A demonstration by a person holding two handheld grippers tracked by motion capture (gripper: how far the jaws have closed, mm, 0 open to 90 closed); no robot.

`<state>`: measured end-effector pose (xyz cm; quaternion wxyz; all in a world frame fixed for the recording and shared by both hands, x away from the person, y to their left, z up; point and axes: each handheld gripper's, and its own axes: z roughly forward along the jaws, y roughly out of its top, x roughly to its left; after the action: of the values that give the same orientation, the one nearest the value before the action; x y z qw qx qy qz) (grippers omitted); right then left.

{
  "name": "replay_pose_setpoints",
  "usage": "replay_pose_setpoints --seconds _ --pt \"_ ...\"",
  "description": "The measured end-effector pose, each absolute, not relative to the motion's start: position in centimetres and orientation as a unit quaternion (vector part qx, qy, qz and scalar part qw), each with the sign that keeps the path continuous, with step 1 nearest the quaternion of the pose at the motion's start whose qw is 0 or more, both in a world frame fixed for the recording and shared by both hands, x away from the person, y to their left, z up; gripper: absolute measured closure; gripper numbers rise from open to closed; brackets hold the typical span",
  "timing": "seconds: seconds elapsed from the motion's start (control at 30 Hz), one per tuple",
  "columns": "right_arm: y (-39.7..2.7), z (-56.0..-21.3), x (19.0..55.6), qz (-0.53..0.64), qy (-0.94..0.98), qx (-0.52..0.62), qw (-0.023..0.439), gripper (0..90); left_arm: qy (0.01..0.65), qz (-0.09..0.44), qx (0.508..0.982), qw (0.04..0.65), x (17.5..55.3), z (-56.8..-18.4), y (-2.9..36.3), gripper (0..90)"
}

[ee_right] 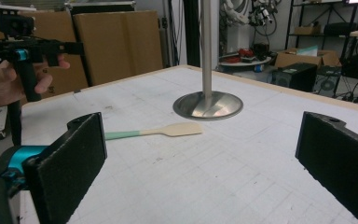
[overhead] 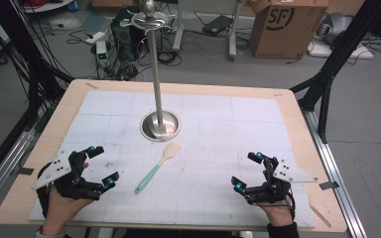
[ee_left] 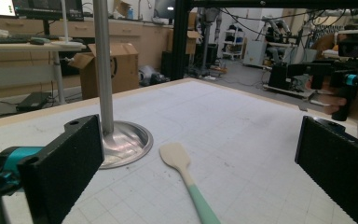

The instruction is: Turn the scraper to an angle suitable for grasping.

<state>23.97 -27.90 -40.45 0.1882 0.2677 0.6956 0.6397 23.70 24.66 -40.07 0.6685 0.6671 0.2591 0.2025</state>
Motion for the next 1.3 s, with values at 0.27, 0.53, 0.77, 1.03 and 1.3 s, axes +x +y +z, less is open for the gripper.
replay_pose_setpoints --seconds 0.27,0.53,0.77,1.03,1.3 --pt "-27.9 -40.5 23.9 0.638 0.697 0.270 0.184 0.8 0.255 0.214 0.666 0.667 23.7 -40.3 24.6 1.7" --pt "-27.7 -40.6 24.1 0.633 0.702 0.268 0.183 0.8 0.245 0.216 0.672 0.665 23.4 -40.3 24.5 28.3" --pt "-27.7 -40.5 24.7 0.636 0.698 0.270 0.185 0.8 0.266 0.232 0.698 0.623 23.2 -40.4 23.4 65.8" --pt "-27.8 -40.5 24.5 0.630 0.704 0.270 0.186 0.8 0.293 0.244 0.718 0.583 24.8 -40.6 21.1 89.8" --pt "-28.1 -40.4 24.4 0.631 0.703 0.268 0.188 0.8 0.316 0.224 0.734 0.558 26.6 -41.1 19.8 89.8"
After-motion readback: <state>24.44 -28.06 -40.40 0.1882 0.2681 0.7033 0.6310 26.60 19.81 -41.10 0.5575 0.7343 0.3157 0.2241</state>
